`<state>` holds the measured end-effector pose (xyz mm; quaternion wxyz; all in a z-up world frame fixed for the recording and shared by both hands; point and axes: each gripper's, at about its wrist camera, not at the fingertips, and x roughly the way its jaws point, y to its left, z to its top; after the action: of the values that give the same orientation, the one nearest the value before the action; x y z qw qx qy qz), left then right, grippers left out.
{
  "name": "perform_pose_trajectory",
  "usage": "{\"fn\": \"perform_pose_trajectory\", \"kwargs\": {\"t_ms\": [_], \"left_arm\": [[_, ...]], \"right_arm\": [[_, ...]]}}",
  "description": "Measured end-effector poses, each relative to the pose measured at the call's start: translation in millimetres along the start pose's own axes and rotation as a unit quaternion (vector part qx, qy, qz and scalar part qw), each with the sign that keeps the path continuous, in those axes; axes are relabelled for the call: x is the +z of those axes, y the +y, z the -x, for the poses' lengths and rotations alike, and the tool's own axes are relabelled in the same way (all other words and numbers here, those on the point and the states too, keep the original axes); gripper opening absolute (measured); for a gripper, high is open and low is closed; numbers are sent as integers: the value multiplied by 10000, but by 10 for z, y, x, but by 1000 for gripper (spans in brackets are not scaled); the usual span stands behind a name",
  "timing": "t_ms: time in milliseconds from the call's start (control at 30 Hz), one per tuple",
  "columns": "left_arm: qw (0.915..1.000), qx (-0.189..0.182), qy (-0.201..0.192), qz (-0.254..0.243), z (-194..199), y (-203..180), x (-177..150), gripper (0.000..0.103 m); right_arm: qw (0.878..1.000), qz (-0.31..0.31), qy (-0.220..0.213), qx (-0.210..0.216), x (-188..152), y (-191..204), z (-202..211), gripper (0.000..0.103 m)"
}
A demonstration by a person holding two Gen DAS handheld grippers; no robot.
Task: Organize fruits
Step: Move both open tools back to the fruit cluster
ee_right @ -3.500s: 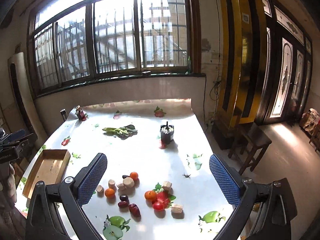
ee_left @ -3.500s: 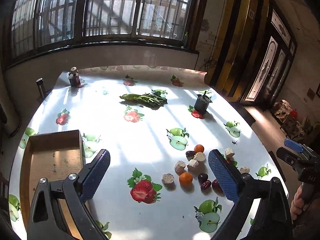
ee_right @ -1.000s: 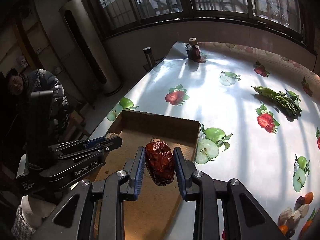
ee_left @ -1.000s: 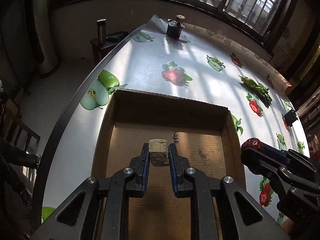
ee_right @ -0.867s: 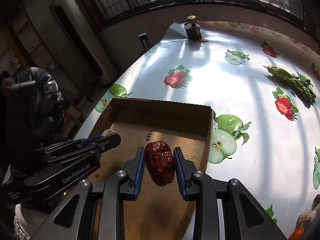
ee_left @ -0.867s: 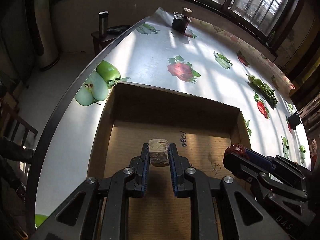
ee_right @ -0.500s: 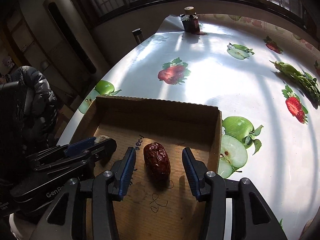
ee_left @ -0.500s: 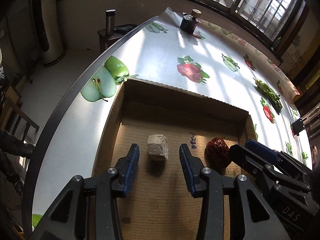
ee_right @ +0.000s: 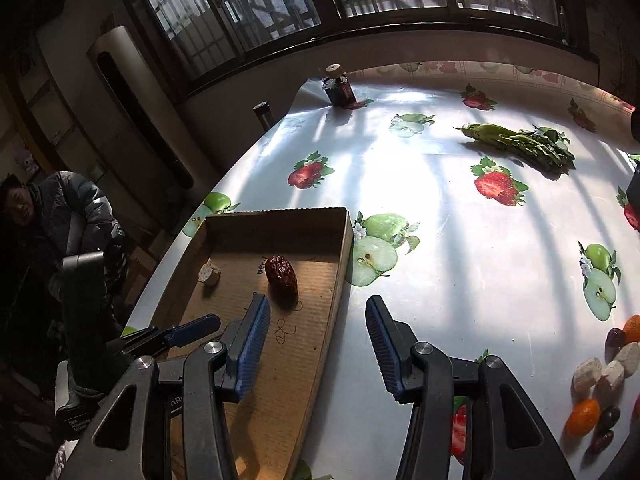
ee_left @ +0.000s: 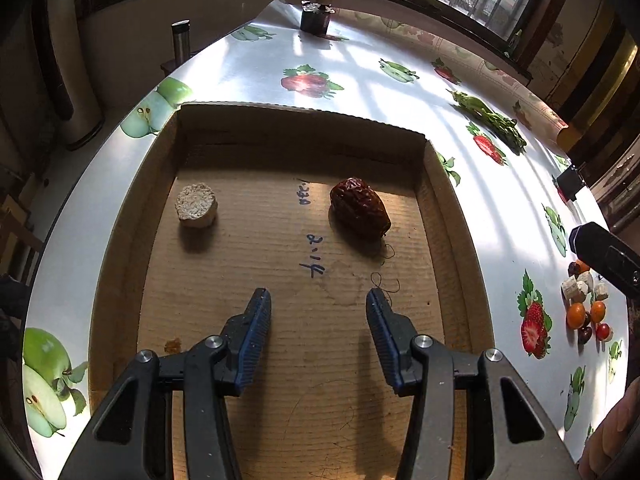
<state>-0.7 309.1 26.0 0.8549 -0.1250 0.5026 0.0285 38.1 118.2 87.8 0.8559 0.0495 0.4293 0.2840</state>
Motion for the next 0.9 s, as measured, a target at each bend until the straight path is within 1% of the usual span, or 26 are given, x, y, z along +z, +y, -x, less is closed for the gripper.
{"fn": "perform_pose_trajectory", "kwargs": {"t_ms": [100, 133, 233, 300, 367, 433, 467, 533, 567, 667, 767, 800, 867, 900], "left_arm": [[10000, 35, -41, -31, 80, 54, -118, 48], [9999, -40, -102, 4, 118, 69, -138, 48], [9989, -18, -454, 73, 374, 12, -197, 48], [9971, -183, -743, 47, 623, -134, -230, 49], [9940, -398, -1018, -13, 866, -345, -281, 54], [9902, -665, -1226, -88, 1043, -590, -355, 63], [9883, -804, -1283, -159, 1090, -724, -388, 64], [9859, -1026, -1274, -345, 1097, -1023, -441, 66], [9853, -1103, -1231, -442, 1068, -1163, -467, 66], [9839, -1222, -1047, -775, 894, -1568, -566, 66], [9832, -1377, -766, -925, 689, -1864, -619, 66], [9822, -1460, -696, -951, 626, -1950, -624, 65], [9800, -1606, -547, -1039, 509, -2126, -658, 48], [9790, -1644, -470, -1106, 451, -2212, -665, 37]], "right_arm": [[9999, -40, -136, -54, -168, -190, 314, 54], [9997, -77, -190, -91, -231, -269, 414, 56], [9986, -276, -371, -242, -422, -566, 716, 57], [9968, -458, -529, -376, -548, -778, 937, 57], [9936, -718, -707, -503, -675, -1045, 1196, 57], [9892, -966, -869, -673, -789, -1316, 1474, 57], [9868, -1052, -939, -798, -843, -1448, 1610, 57], [9808, -1196, -1054, -1126, -954, -1696, 1863, 63], [9772, -1279, -1119, -1269, -1014, -1834, 1985, 64], [9682, -1510, -1180, -1605, -1204, -2178, 2247, 65], [9624, -1682, -1141, -1803, -1365, -2448, 2359, 65], [9622, -1704, -1067, -1838, -1408, -2512, 2347, 65], [9629, -1699, -939, -1873, -1455, -2591, 2274, 65], [9646, -1671, -881, -1842, -1461, -2610, 2225, 65]]}}
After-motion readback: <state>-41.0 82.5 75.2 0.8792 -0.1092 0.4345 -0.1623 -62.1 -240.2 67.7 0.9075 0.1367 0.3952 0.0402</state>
